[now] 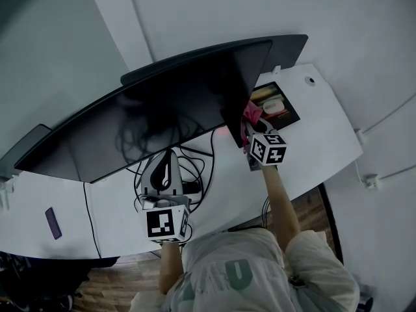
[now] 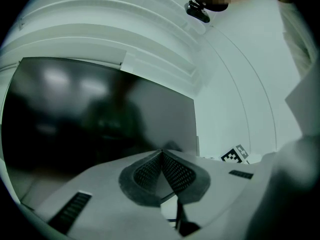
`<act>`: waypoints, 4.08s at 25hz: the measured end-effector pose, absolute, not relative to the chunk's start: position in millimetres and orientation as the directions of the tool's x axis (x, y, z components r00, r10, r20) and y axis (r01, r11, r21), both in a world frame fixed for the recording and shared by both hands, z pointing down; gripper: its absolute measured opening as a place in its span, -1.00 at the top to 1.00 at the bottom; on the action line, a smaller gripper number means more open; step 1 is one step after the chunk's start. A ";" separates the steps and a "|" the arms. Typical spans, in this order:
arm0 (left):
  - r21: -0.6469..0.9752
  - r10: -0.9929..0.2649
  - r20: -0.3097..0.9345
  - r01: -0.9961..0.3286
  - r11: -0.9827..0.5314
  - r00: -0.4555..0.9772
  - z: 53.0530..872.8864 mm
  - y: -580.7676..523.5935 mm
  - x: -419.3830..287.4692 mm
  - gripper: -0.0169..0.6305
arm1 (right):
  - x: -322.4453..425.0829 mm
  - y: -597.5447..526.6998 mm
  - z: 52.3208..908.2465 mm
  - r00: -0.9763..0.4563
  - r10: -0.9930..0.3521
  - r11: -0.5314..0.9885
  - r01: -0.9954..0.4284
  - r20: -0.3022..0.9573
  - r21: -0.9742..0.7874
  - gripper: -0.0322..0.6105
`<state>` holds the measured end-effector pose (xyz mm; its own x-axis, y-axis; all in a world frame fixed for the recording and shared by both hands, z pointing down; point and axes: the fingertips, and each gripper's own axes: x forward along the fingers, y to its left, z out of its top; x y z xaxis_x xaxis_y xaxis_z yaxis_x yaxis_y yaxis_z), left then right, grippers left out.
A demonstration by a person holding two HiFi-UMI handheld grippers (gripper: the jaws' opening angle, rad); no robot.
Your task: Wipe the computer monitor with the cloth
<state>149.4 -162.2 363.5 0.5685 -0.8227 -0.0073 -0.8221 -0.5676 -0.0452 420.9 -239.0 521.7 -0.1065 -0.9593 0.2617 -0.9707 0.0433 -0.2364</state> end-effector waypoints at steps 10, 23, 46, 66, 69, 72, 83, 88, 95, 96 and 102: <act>-0.065 -0.788 -0.065 -0.790 -0.609 0.613 338.8 -150.9 172.9 0.90 | 418.6 -234.3 433.0 -0.141 -0.984 0.131 -0.987 0.110 -0.097 0.72; -0.102 -0.703 -0.215 -0.732 -0.674 0.678 252.6 -138.7 213.8 0.90 | 416.9 -225.4 252.3 -0.172 -0.976 0.146 -0.972 -0.134 0.184 0.72; -0.160 -0.670 -0.321 -0.736 -0.658 0.669 198.0 -109.2 179.5 0.90 | 395.9 -218.6 150.8 -0.161 -0.982 0.090 -0.858 -0.099 0.505 0.72; -0.076 -0.654 -0.316 -0.706 -0.704 0.687 200.8 -141.5 74.9 0.90 | 294.4 -223.3 169.5 -0.224 -0.956 0.283 -0.875 0.189 0.394 0.72; -0.077 -0.651 -0.315 -0.702 -0.708 0.691 201.1 -140.6 53.4 0.90 | 252.5 -217.4 171.0 -0.301 -0.934 0.351 -0.870 0.191 0.346 0.72; -0.077 -0.663 -0.297 -0.709 -0.701 0.687 205.5 -139.0 30.7 0.90 | 217.7 -210.4 172.7 -0.348 -0.917 0.394 -0.864 0.194 0.315 0.72; -0.030 -0.708 -0.322 -0.754 -0.656 0.629 209.8 -138.0 -79.5 0.90 | 51.6 -209.9 172.4 -0.442 -0.846 0.531 -0.749 0.299 0.397 0.72; -0.017 -0.726 -0.340 -0.776 -0.630 0.598 208.2 -135.2 -118.1 0.90 | 0.2 -208.1 171.8 -0.460 -0.827 0.562 -0.706 0.324 0.432 0.72; 0.003 -0.741 -0.354 -0.791 -0.612 0.571 210.5 -123.0 -194.5 0.90 | -109.3 -195.5 176.7 -0.529 -0.779 0.627 -0.644 0.337 0.438 0.72; -0.001 -0.747 -0.345 -0.796 -0.606 0.569 213.3 -121.6 -204.5 0.90 | -124.1 -194.3 177.2 -0.541 -0.771 0.636 -0.635 0.336 0.439 0.72; 0.000 -0.782 -0.324 -0.827 -0.563 0.533 219.8 -113.7 -257.4 0.90 | -195.7 -192.1 179.0 -0.588 -0.736 0.673 -0.586 0.335 0.451 0.72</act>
<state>-257.4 -113.7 219.8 0.5326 -0.7818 -0.3242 -0.8265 -0.5629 -0.0003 -195.7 -192.1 179.0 -0.5881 -0.7361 0.3353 -0.5858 0.6734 0.4509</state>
